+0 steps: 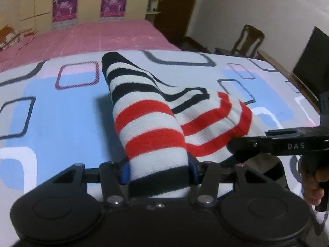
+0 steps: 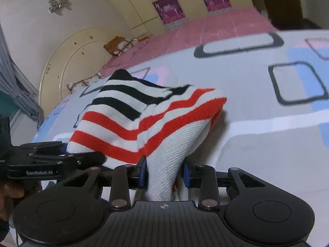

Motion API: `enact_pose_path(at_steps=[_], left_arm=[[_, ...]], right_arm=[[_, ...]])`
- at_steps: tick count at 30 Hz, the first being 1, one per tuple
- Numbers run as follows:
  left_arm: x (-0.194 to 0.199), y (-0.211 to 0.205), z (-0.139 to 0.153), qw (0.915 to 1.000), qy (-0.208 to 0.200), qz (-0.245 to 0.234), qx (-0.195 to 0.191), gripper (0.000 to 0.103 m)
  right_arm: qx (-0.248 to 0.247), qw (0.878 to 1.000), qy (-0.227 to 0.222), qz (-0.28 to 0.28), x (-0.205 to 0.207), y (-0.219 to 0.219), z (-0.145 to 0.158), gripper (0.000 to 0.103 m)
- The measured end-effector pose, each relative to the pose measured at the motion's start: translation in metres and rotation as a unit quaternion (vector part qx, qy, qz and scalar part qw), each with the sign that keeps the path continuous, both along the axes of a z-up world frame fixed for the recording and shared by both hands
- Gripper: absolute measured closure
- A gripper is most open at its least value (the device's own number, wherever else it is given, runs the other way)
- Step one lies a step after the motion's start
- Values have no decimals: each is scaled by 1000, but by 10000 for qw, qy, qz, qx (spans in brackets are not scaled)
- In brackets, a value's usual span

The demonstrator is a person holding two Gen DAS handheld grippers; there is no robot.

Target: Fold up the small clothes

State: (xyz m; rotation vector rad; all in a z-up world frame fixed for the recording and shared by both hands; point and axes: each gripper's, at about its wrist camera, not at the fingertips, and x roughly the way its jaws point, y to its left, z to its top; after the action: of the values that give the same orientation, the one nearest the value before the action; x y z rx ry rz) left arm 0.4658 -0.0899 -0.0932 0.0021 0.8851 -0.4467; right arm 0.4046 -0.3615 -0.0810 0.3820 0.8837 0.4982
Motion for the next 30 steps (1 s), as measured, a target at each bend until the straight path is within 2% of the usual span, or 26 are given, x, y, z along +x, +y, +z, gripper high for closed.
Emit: enact_pose_path(at_steps=[8,17,23,30], left_arm=[[-17,31,20,9991,-222,-287,-217,52],[-30,102,35,9989,-327,-256,-230,52],[-28,170,35,9994,-229,-30,-275,52],[-20,240,16,9991,0,240,-339,52]], right_arm=[[-312,9989,-284,-196,-32,30,34,69],[-458,9980,-420,-97,-41,110,54,69],[-450,9978,-465,136,-34,182,55,69],[-412,9979,-305,393,-15,262,34,69]])
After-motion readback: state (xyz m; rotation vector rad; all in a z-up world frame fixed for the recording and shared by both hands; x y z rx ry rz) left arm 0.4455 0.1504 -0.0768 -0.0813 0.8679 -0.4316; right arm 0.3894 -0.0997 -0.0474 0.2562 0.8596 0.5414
